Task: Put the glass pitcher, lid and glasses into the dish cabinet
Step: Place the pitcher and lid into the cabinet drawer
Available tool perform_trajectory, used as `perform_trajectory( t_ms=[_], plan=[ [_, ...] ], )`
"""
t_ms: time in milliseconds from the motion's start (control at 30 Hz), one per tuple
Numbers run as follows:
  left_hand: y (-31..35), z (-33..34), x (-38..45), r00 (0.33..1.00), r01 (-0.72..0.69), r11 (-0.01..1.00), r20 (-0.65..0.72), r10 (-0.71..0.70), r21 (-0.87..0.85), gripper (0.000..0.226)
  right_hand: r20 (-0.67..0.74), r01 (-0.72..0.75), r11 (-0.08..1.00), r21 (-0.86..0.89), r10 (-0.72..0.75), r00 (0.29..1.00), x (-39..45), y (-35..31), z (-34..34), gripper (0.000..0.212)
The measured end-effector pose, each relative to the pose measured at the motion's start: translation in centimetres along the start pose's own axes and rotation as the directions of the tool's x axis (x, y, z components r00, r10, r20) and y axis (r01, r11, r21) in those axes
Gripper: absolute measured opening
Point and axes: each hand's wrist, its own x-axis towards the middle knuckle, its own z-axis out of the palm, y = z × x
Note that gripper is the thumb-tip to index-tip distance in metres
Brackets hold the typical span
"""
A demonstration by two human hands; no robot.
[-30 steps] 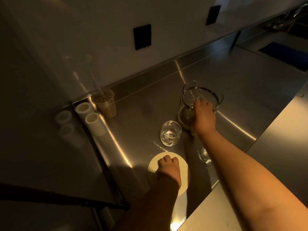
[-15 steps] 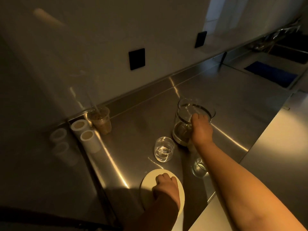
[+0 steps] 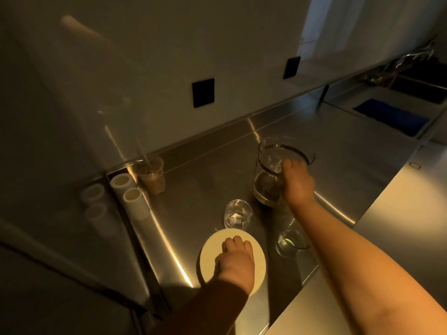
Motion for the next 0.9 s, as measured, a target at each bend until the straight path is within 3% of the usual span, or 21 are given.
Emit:
perform_trajectory(
  t_ms=[167, 633, 900],
  plan=[
    [-0.5, -2.1, -1.5, 1.000, -0.022, 1.000, -0.002, 0.022, 0.016, 0.068, -0.078, 0.019, 0.999, -0.037, -0.021, 0.997, -0.8, 0.2, -2.5, 0.042],
    [-0.8, -8.0, -9.9, 0.971, -0.152, 0.981, -0.169, 0.172, 0.122, 0.087, -0.264, 0.127, 0.991, -0.051, -0.136, 0.955, -7.7, 2.2, -12.6, 0.026],
    [-0.5, -10.9, -17.7, 0.931, -0.243, 0.957, -0.241, 0.276, 0.156, 0.095, -0.296, 0.164, 0.986, -0.022, -0.163, 0.941, -15.8, 1.8, -19.4, 0.037]
  ],
)
